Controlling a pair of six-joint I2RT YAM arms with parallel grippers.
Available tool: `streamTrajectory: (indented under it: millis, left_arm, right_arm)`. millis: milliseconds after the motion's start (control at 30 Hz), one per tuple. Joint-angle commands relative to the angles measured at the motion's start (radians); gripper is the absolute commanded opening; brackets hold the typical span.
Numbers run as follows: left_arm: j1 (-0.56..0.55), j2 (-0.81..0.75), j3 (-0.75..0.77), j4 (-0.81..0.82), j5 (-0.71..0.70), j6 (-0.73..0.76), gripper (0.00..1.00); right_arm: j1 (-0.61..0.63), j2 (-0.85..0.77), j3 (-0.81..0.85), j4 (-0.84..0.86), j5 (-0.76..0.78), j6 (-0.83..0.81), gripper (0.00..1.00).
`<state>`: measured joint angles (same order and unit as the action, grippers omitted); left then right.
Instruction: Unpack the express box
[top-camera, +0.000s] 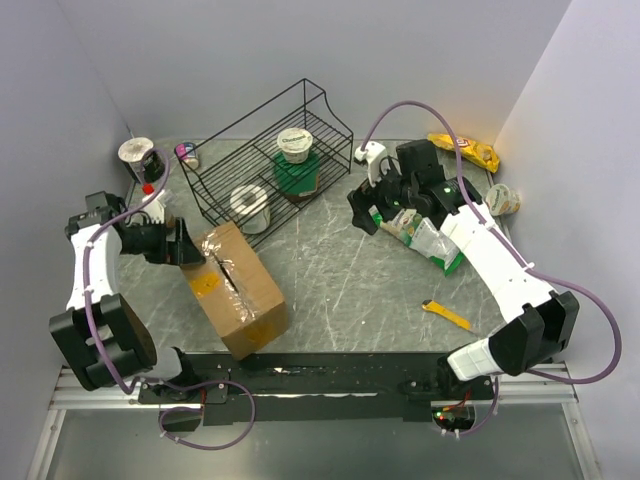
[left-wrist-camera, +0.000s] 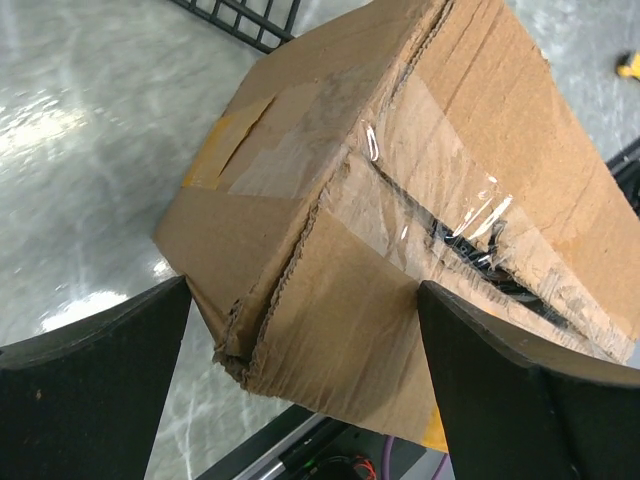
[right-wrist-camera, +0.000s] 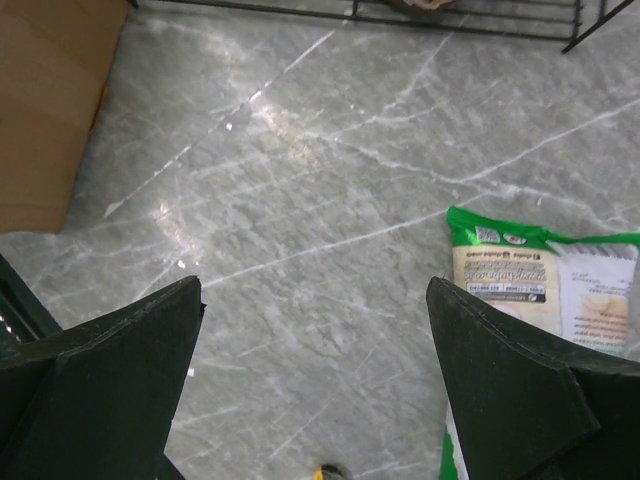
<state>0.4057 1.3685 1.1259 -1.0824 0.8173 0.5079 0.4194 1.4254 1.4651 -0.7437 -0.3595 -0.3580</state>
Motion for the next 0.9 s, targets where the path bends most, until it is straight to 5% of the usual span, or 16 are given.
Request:
streamTrajectory:
  millis: [0,200,400,533,633,700,867]
  left_arm:
    - [-0.034,-0.026,0.016,-0.046,0.023,0.046,0.98]
    - [0.042,-0.097,0.127,-0.185,-0.151,0.225,0.99]
    - [0.189,-0.109,0.158,-0.133,-0.23,0.377,0.99]
    - [0.189,-0.054,0.202,-0.024,-0.111,0.255,0.98]
    - [0.188,-0.014,0.201,0.207,-0.112,0.002,0.95]
    - [0.185,0.004,0.209,0.335,-0.119,-0.115,0.95]
    - [0.127,0.047,0.33,0.285,-0.103,-0.149,0.93]
  right_arm:
    - [0.009,-0.046,-0.029,-0.019,-0.039,-0.024,1.0]
    - [0.018,0.001,0.009,-0.045,-0.136,-0.027,1.0]
    - [0.1,-0.035,-0.07,-0.094,-0.275,-0.277,1.0]
    - [0.15,-0.085,-0.201,-0.03,-0.357,-0.46,1.0]
    - [0.246,-0.071,-0.253,-0.004,-0.366,-0.564,1.0]
    - [0.289,-0.042,-0.281,0.081,-0.293,-0.511,0.97]
    - [0.294,0.145,-0.181,0.36,-0.164,-0.196,0.85]
